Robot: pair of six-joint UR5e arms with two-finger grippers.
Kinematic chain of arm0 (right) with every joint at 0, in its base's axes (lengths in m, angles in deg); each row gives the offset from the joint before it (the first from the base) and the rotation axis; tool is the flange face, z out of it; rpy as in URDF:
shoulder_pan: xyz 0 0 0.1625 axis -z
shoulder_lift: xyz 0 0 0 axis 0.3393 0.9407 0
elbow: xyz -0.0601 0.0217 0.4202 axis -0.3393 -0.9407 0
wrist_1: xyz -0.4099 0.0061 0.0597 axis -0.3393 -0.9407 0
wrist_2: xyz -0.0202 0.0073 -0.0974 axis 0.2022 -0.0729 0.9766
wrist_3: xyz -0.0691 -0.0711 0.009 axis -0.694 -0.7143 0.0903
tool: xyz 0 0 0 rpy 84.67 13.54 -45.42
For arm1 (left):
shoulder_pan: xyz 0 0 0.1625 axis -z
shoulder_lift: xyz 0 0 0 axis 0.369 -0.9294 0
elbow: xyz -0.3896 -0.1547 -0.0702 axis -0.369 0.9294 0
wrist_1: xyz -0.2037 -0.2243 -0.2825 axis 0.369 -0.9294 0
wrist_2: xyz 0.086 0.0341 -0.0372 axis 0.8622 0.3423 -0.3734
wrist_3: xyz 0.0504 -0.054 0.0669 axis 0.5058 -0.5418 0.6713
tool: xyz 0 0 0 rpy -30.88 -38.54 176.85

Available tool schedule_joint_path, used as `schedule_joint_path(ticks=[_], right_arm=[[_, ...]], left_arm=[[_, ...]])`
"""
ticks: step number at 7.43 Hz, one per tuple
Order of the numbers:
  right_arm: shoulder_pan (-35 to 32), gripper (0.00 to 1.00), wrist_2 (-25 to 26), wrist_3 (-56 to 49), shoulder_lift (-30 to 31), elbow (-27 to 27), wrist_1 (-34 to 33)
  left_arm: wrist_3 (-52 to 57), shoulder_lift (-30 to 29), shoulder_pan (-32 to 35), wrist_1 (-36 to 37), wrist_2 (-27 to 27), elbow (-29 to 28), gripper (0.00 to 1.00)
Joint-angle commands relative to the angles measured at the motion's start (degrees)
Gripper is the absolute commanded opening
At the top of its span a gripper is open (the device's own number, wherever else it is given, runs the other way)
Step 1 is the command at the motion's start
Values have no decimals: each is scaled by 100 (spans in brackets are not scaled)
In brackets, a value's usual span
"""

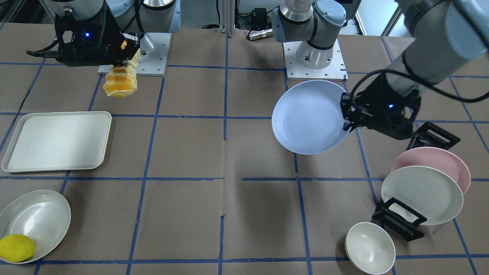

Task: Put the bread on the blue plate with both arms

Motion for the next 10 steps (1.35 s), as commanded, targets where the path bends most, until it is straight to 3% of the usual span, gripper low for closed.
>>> schedule_joint_path(ticks=[1, 3, 7, 9, 10], right_arm=[[-8, 8, 0, 1, 9, 16, 0], [0, 8, 0, -17, 9, 16, 0], [-8, 8, 0, -43, 45, 173, -17], [-8, 8, 0, -26, 10, 218, -148], [-8, 8, -35, -17, -60, 305, -393]], left_arm=[[-855, -558, 718, 432, -360, 52, 5], [-1557, -954, 1228, 1300, -458, 279, 5], [-1939, -1192, 1485, 3339, -580, 1492, 7], [-2037, -1456, 1494, 3736, -740, 1337, 10], [-2115, -1500, 1485, 3861, -792, 1292, 26]])
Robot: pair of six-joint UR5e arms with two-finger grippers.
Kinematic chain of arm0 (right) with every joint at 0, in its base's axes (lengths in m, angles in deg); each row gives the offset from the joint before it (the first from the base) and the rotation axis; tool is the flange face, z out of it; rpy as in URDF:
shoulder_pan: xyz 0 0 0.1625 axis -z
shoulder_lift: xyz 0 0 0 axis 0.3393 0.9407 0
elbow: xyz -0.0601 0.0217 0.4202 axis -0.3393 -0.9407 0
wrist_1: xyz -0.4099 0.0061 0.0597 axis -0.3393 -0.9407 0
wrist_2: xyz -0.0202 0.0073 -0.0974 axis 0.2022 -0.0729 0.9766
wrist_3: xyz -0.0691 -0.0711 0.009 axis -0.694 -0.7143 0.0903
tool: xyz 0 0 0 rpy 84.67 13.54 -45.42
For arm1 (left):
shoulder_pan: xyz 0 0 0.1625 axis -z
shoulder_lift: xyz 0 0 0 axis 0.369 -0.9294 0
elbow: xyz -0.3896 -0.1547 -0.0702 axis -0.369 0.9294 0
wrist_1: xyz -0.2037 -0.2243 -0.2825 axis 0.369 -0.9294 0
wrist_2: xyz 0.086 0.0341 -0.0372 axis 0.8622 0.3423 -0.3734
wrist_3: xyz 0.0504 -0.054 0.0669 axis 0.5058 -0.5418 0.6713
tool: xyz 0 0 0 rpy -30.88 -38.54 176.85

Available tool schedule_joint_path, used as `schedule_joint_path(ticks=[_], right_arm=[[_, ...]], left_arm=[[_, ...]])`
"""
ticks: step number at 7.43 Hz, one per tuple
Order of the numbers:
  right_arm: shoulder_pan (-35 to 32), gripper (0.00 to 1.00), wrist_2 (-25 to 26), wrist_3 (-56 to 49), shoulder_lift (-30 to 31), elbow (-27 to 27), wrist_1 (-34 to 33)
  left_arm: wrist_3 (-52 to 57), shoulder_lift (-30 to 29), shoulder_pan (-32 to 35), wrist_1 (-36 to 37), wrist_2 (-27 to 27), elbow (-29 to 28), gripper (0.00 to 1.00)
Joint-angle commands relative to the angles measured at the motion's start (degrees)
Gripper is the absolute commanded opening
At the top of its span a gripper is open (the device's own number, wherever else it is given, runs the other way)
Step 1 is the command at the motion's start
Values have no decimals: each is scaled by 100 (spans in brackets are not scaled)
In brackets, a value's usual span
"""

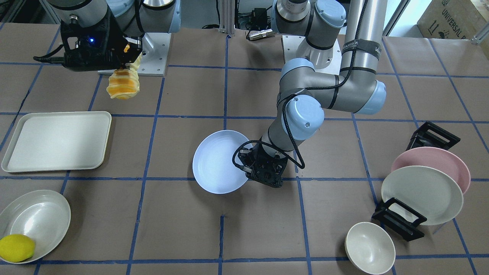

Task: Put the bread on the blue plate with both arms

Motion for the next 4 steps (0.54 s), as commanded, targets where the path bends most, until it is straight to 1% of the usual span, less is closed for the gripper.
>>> schedule_joint_path(ticks=[1, 2, 3, 4], right_arm=[[-52, 8, -418, 110, -131, 204, -666], [-166, 8, -587, 251, -201, 257, -697], [-263, 8, -598, 330, -367, 267, -880], [-446, 8, -598, 610, -621, 284, -1230]], left_arm=[[-126, -209, -3, 311, -61, -118, 80], [-222, -149, -38, 294, -52, -145, 100], [-223, -36, -99, 268, -26, -250, 100], [-214, 200, -222, -167, 105, -494, 100]])
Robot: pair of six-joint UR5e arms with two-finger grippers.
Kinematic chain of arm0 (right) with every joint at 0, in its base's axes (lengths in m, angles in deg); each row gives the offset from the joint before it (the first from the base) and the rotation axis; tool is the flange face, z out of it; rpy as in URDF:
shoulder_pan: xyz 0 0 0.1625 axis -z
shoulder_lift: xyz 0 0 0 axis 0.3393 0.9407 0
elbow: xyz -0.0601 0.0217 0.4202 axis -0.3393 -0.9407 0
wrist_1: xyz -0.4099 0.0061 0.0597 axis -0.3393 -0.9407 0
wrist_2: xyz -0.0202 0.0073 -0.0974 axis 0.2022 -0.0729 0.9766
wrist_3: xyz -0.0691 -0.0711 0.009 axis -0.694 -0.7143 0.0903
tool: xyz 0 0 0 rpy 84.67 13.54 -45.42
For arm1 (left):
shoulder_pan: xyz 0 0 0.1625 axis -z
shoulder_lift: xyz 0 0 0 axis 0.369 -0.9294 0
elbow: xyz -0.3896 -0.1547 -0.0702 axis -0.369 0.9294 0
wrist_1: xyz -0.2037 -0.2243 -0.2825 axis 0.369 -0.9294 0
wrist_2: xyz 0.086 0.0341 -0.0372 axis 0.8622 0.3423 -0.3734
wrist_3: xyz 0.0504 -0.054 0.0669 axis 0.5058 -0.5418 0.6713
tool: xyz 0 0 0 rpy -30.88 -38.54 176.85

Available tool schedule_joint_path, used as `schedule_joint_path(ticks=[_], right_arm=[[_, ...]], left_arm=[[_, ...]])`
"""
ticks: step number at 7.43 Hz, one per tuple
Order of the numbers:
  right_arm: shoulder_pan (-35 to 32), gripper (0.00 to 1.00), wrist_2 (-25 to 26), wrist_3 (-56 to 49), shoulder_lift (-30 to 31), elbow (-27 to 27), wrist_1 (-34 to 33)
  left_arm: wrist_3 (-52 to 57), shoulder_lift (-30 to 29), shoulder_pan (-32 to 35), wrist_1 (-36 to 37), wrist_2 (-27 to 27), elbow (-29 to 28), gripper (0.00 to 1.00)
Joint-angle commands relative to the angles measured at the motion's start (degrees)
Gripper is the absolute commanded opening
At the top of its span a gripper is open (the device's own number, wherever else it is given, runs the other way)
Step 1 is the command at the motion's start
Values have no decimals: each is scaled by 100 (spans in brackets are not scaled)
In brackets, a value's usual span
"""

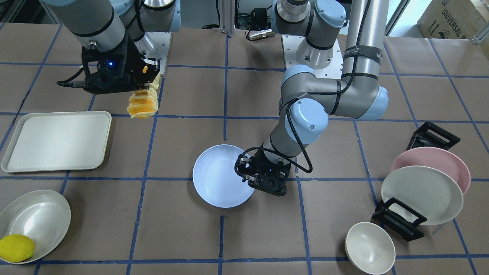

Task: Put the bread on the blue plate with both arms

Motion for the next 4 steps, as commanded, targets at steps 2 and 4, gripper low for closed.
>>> schedule_joint_path(ticks=[2, 4], right_arm=[[-886, 8, -41, 1101, -1040, -40, -1520], [-1117, 8, -50, 1473, -1744, -49, -2296]], left_arm=[[61, 768, -432, -1931, 789, -733, 100], [62, 1349, -450, -2656, 1642, -875, 100]])
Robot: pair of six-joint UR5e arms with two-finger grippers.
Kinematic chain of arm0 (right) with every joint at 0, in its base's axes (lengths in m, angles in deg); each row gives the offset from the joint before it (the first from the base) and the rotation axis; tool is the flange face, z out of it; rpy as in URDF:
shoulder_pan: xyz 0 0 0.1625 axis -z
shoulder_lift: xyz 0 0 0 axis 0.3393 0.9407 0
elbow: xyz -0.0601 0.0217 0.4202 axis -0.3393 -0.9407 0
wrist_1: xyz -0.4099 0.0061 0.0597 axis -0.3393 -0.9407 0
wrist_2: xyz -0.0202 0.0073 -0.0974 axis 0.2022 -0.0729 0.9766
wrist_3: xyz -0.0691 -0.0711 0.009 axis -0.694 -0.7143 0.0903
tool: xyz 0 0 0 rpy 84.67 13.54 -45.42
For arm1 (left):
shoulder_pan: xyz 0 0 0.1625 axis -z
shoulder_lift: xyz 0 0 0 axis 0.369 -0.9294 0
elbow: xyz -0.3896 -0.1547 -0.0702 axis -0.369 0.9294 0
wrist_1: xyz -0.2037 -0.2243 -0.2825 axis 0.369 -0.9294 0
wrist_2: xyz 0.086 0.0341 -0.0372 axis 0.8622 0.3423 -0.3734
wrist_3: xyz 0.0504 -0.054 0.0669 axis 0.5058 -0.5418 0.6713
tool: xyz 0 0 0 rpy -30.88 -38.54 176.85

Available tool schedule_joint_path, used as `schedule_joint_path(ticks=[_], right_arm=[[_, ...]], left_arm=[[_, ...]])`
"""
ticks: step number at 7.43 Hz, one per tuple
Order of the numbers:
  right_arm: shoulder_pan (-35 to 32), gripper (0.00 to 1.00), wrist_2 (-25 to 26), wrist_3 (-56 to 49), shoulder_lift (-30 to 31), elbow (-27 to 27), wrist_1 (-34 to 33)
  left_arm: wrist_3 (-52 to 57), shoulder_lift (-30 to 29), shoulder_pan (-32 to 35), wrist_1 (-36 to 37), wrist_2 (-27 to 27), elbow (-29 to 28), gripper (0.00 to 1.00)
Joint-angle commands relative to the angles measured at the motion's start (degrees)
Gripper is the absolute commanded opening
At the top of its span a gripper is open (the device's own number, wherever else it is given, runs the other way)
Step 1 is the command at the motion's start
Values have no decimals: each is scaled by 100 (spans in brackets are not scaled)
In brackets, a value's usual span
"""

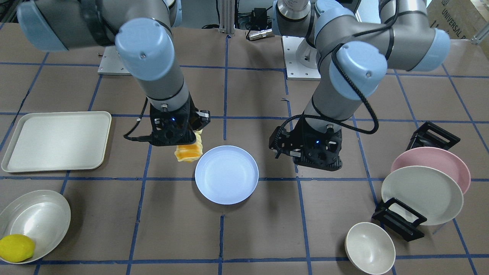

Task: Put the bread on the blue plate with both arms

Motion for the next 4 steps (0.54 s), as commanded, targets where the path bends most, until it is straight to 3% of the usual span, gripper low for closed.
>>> schedule_joint_path(ticks=[1, 4], right_arm=[[-170, 8, -8, 216, -723, -1, -855], [-276, 14, -200, 435, -1278, -10, -1541]], left_arm=[[7, 585, -58, -832, 529, -134, 100], [7, 878, -41, -1412, 494, -554, 100]])
